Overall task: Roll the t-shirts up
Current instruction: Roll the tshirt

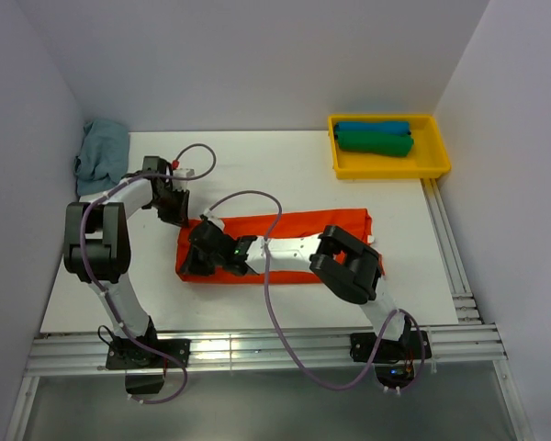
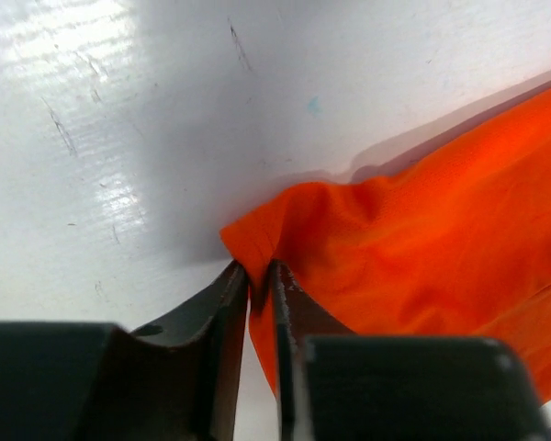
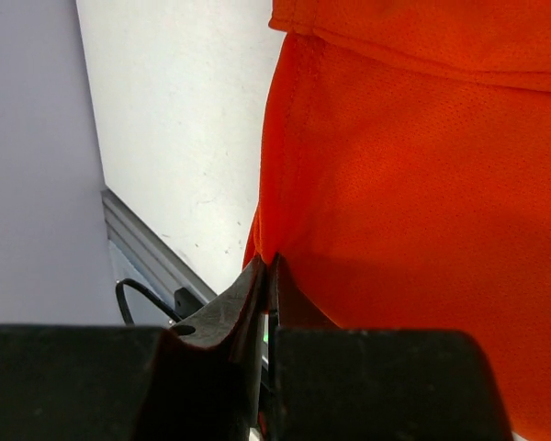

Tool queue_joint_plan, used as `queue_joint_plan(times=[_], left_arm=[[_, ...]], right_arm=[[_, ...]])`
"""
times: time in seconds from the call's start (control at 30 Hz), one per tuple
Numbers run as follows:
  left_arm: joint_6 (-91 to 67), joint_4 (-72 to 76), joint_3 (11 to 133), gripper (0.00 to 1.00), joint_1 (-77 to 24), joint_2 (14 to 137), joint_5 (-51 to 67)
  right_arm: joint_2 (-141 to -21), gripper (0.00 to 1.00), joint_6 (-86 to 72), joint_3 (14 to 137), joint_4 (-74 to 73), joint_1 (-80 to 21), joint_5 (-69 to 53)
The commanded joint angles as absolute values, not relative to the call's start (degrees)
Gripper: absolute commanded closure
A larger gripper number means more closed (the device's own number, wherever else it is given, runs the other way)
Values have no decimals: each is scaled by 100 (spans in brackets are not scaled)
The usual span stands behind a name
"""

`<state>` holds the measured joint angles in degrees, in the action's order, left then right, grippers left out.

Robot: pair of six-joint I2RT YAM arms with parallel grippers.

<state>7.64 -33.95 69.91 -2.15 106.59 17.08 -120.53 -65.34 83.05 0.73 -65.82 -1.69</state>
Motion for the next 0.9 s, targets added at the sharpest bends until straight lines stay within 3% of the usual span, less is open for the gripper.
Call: queue_joint_plan(times=[0.0, 0.6, 0.77, 0.87], left_arm=[[712, -3366, 7277, 77, -237, 10318, 1705], [817, -3788, 7656, 43, -246, 9818, 1986], [835, -3823, 7428, 39, -167, 9677, 1951], [905, -3981, 7278, 38, 235, 9729, 2538]], right_arm=[[-11988, 95, -6706, 8324, 386, -6566, -465], [-11988, 98, -7470, 7330, 1977, -6355, -914], [-12076, 99, -7559, 7286, 2153, -6302, -1019], [-12094, 99, -7594, 7242, 2232, -6275, -1055]])
